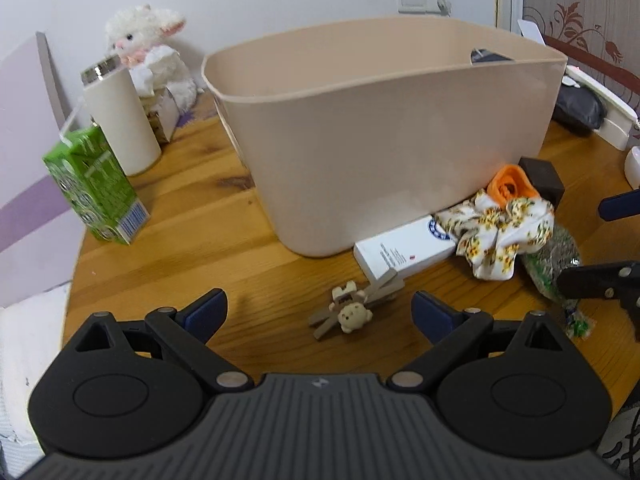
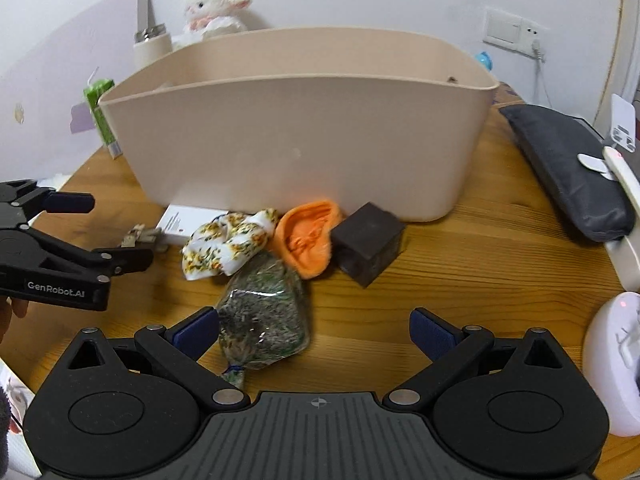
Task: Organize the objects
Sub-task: 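Grasp the clothespin figure with left tool while right tool grasps the green tea bag, then carry both items over the bin and open both tools to release them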
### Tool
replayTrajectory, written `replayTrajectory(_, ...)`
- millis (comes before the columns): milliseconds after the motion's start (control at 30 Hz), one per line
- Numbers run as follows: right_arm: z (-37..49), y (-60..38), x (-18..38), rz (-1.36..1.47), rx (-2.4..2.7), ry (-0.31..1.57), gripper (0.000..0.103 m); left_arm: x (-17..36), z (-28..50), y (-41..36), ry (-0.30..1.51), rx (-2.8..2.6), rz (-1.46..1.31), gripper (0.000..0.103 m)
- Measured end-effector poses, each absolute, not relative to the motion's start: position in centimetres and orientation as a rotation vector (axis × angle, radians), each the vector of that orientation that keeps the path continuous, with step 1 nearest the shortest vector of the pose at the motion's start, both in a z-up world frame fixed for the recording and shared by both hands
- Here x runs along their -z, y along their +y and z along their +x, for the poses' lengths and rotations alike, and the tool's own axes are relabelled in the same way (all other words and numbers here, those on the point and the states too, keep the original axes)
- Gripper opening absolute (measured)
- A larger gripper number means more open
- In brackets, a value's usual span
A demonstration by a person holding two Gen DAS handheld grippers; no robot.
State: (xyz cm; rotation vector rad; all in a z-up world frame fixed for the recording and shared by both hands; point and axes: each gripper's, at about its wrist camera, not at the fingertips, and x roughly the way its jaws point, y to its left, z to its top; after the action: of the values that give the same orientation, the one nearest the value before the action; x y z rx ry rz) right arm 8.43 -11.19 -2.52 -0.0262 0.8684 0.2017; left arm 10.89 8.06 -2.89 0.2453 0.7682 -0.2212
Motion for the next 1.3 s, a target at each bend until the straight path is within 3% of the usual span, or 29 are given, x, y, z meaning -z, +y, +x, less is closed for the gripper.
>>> replayTrajectory(100,8.9,-10.7,3.1,-0.005,-0.212,0.883,0.103,3.5,11.3,8.2,0.778,0.236,0.228,0.096)
replayTrajectory(300,9.3,-10.1,3.7,-0.025,-0.199,0.884,0.093,3.7,12.2,8.9,0.807,0.275,0.125,0.080)
replayTrajectory(500,8.9,-9.6,3.4,-0.076,-0.208,0.860,0.065,3.4,11.6,8.1,0.790,0.325,0.140,0.052)
replayTrajectory(567,8.8,-9.6,3.3,-0.076,-0.210,0.858,0.056,3.3,11.4,8.0,0.798,0.328,0.125,0.034)
replayTrajectory(667,8.5,-9.7,3.0,-0.075,-0.207,0.855,0.035,3.2,11.1,7.9,0.810,0.314,0.106,0.034)
replayTrajectory(933,7.7,-10.6,2.5,-0.069,-0.202,0.843,0.033,2.5,9.7,8.1,0.779,0.264,0.096,0.033)
replayTrajectory(1300,6.7,-12.2,-1.4,-0.055,-0.183,0.752,0.033,-2.8,7.5,8.1,0.650,0.252,0.073,0.033)
